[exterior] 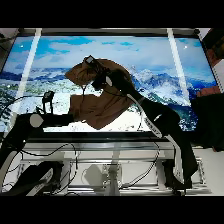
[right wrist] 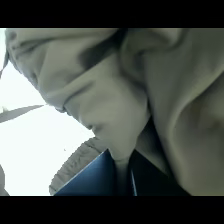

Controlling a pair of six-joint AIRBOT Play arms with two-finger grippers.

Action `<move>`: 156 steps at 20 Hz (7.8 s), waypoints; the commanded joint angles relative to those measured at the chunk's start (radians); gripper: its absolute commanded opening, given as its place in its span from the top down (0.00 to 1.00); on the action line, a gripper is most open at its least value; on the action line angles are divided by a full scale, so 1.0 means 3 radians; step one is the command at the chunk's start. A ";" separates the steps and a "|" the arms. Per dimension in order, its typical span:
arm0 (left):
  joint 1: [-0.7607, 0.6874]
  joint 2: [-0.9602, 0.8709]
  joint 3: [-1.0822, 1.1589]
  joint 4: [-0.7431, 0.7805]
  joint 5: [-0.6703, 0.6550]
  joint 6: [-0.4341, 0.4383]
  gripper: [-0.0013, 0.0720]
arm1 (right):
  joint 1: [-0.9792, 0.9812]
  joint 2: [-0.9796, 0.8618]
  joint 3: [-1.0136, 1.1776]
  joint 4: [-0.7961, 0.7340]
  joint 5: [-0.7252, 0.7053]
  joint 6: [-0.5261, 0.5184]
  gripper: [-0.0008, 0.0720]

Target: Fold the clothes and pants, and hang the long-sleeved shirts on hangers.

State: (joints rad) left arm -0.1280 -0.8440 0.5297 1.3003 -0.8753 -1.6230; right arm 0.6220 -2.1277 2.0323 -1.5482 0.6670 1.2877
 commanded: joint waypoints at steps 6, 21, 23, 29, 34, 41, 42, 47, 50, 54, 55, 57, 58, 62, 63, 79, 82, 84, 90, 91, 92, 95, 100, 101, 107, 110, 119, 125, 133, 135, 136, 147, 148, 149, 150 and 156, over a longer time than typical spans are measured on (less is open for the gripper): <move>0.0604 0.0132 0.0178 0.0317 0.0735 -0.0134 0.96 | -0.0526 0.1209 0.0005 -0.0066 0.0103 0.0450 0.95; 0.1970 0.1077 0.0449 0.0266 0.2949 -0.0262 0.96 | -0.1914 0.3190 0.0001 -0.0069 0.1846 0.0734 0.95; 0.1970 0.1180 0.0449 0.0266 0.2993 -0.0262 0.96 | -0.1914 0.3395 0.0001 -0.0070 0.2200 0.0735 0.95; 0.1961 0.1124 0.0445 0.0264 0.2159 -0.0263 0.96 | -0.1915 0.4022 -0.1058 -0.0866 0.2996 0.0905 0.95; 0.1699 0.0675 0.0445 0.0264 0.1193 -0.0023 0.96 | -0.1914 0.4170 -0.2687 -0.0223 0.2342 0.1471 0.95; 0.1457 -0.0015 0.0838 -0.0390 0.1754 -0.0038 0.96 | -0.1923 0.4096 -0.3395 0.0390 -0.0623 0.2139 0.95; 0.1472 -0.0163 0.1012 -0.0399 0.1781 -0.0037 0.96 | -0.1979 0.4067 -0.3395 0.0266 -0.1017 0.2140 0.95; 0.1439 -0.1310 0.1242 -0.0487 0.0483 0.0022 0.96 | -0.2833 0.3204 -0.3398 0.0582 0.0121 0.2906 0.95; 0.1373 -0.1572 0.1242 -0.0937 0.0401 0.0376 0.96 | -0.2852 0.3005 -0.3398 0.0704 0.0477 0.2593 0.95; 0.1368 -0.1527 0.1277 -0.1677 0.0927 0.0805 0.96 | -0.2692 0.3020 -0.3312 0.0725 -0.0014 0.2440 0.95; 0.1368 -0.1521 0.1344 -0.1864 0.1123 0.0867 0.96 | -0.2628 0.3020 -0.3268 0.0726 -0.0272 0.2441 0.95; 0.1347 -0.1521 0.1500 -0.2059 0.1415 0.0904 0.96 | -0.2499 0.3020 -0.3199 0.0718 -0.0889 0.2441 0.95; 0.1322 -0.1521 0.1588 -0.2059 0.1588 0.0930 0.96 | -0.2440 0.3019 -0.3194 0.0708 -0.1263 0.2441 0.95; 0.1256 -0.1521 0.1723 -0.2043 0.2003 0.1105 0.96 | -0.2365 0.3002 -0.3194 0.0685 -0.2265 0.2440 0.95; 0.1256 -0.1525 0.1723 -0.2043 0.2024 0.1106 0.96 | -0.2387 0.2984 -0.3194 0.0683 -0.2323 0.2439 0.95; 0.1139 -0.1139 0.1525 -0.0786 -0.0362 0.1306 0.13 | -0.3178 0.3374 -0.3194 0.0507 -0.0636 0.1657 0.23; 0.0886 -0.0847 0.1059 -0.1039 -0.0364 0.1233 0.13 | -0.3407 0.3381 -0.3194 0.0492 -0.0113 0.1198 0.23; 0.0651 -0.0674 0.0724 -0.1395 -0.0364 0.1235 0.13 | -0.3538 0.3379 -0.3194 0.0460 0.0048 0.1076 0.23; -0.0327 -0.0631 0.0039 -0.1756 0.0151 0.1180 0.13 | -0.3714 0.3376 -0.3194 0.0430 0.0076 0.1058 0.23; -0.0450 -0.0631 0.0000 -0.1757 0.0298 0.1109 0.13 | -0.3714 0.3376 -0.3194 0.0430 0.0069 0.1049 0.23; -0.0561 -0.0631 -0.0018 -0.1743 0.0440 0.1038 0.13 | -0.3714 0.3376 -0.3194 0.0429 0.0065 0.1049 0.23; -0.0707 -0.0631 -0.0027 -0.1734 0.0610 0.0996 0.13 | -0.3714 0.3376 -0.3194 0.0430 0.0051 0.1049 0.23; -0.0717 -0.0632 -0.0033 -0.1329 0.0585 0.0711 0.14 | -0.3714 0.3360 -0.3194 0.0432 -0.0028 0.1049 0.23; -0.0717 -0.0632 -0.0033 -0.1225 0.0585 0.0665 0.14 | -0.3714 0.3348 -0.3194 0.0432 -0.0034 0.1049 0.23; -0.0718 -0.0632 -0.0033 -0.1128 0.0252 0.0459 0.21 | -0.3714 0.3321 -0.3194 0.0432 -0.0042 0.1049 0.23; -0.0740 -0.0632 -0.0033 -0.1125 0.0189 0.0459 0.21 | -0.3714 0.3321 -0.3194 0.0432 -0.0051 0.1049 0.23; -0.0946 -0.1116 0.0052 -0.1263 0.0421 0.0458 0.25 | -0.3714 0.3321 -0.3194 0.0434 -0.0065 0.1049 0.23; -0.0950 -0.1122 0.0139 -0.1350 0.0832 0.0456 0.42 | -0.3712 0.3321 -0.3194 0.0437 -0.0065 0.1050 0.23; -0.1127 -0.1406 0.0200 -0.1498 0.0914 0.0458 0.43 | -0.3712 0.3324 -0.3194 0.0449 -0.0010 0.1050 0.23; -0.1127 -0.1406 0.0294 -0.1497 0.1053 0.0458 0.65 | -0.3712 0.3324 -0.3194 0.0451 -0.0005 0.1050 0.23; -0.1127 -0.1406 0.0347 -0.1497 0.1144 0.0459 0.84 | -0.3712 0.3324 -0.3194 0.0458 0.0010 0.1050 0.23; -0.0120 -0.0614 0.1947 0.0169 0.0006 0.0497 0.96 | -0.3710 0.3335 -0.3194 0.0462 0.0163 0.1049 0.23; 0.0046 -0.0397 0.2052 0.0354 -0.0072 0.0496 0.96 | -0.3710 0.3335 -0.3194 0.0460 0.0168 0.1047 0.23; 0.0210 -0.0165 0.2116 0.0534 -0.0078 0.0496 0.96 | -0.3710 0.3334 -0.3194 0.0460 0.0172 0.1034 0.23; 0.0357 0.0046 0.2138 0.0684 -0.0065 0.0496 0.96 | -0.3710 0.3334 -0.3194 0.0462 0.0173 0.0970 0.23; 0.1085 0.0642 0.2129 0.0847 -0.0715 0.0498 0.96 | -0.3586 0.3329 -0.3194 0.0470 0.0456 0.0741 0.23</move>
State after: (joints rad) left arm 0.1066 -0.7170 1.1576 1.5024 -0.9615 -1.4738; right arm -0.4755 -1.1278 1.0740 -1.4090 0.7559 1.5528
